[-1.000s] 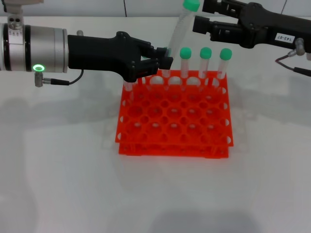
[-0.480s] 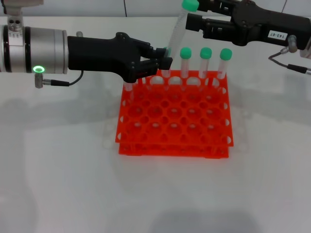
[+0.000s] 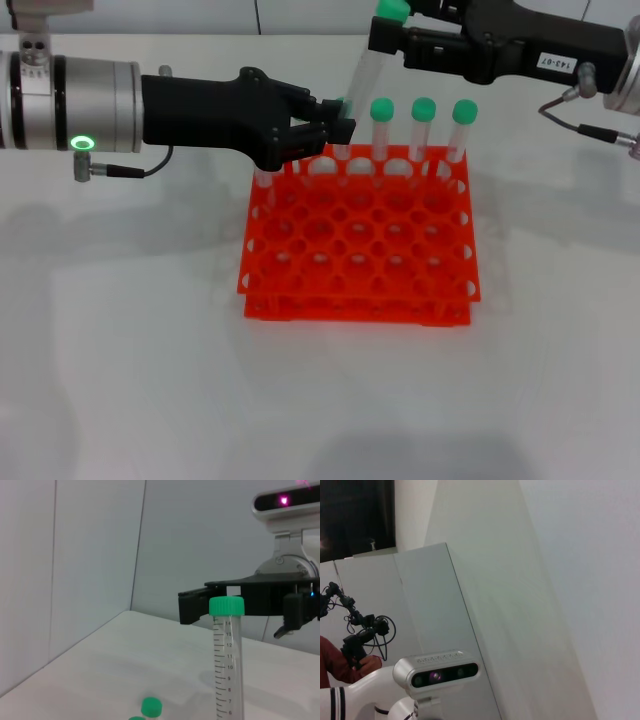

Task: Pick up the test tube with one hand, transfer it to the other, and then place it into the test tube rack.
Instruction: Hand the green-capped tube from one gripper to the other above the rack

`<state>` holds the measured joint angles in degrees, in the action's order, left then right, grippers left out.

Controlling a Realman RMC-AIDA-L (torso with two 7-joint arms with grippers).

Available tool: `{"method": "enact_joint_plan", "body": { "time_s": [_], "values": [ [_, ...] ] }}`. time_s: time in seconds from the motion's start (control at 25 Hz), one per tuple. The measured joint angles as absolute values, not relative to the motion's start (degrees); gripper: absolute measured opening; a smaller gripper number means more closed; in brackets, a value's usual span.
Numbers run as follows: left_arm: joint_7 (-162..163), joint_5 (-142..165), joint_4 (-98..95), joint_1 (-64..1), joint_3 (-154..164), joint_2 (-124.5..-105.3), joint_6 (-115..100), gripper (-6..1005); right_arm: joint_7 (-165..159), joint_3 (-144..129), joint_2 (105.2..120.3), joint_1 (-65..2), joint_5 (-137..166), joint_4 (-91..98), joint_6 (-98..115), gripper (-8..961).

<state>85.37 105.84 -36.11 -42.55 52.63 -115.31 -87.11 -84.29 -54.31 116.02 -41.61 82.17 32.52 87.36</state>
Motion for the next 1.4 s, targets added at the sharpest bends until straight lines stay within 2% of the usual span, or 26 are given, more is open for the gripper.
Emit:
{"method": "enact_joint_plan", "body": {
  "time_s": [0.28,0.92,1.04,1.24,1.4],
  "values": [
    [85.3,105.8,-36.1,-42.4,52.6,-115.49,-86.8,197,-84.3,-54.3,116.01,-41.8,82.2,32.3,86.7,783],
    [85.3,105.5,-36.2,-42.5,52.6,-115.69,-86.8,198,-84.3,-56.0,115.97,-42.0,80.9,31.6,86.1,613],
    [85.2,105.5,-36.2,-42.4,52.6,-115.89,-86.8,198,-84.3,-56.3,115.96,-42.1,80.9,31.6,85.9,550],
    [85.2,105.5,-36.2,-42.4,52.6,-115.93,-86.8,198,-84.3,-56.3,115.93,-42.3,80.8,31.6,85.9,555],
    [85.1,105.5,-36.2,-42.3,52.6,-115.99,-86.8,198,-84.3,-56.3,115.92,-42.3,80.7,31.6,85.9,490]
  ]
}}
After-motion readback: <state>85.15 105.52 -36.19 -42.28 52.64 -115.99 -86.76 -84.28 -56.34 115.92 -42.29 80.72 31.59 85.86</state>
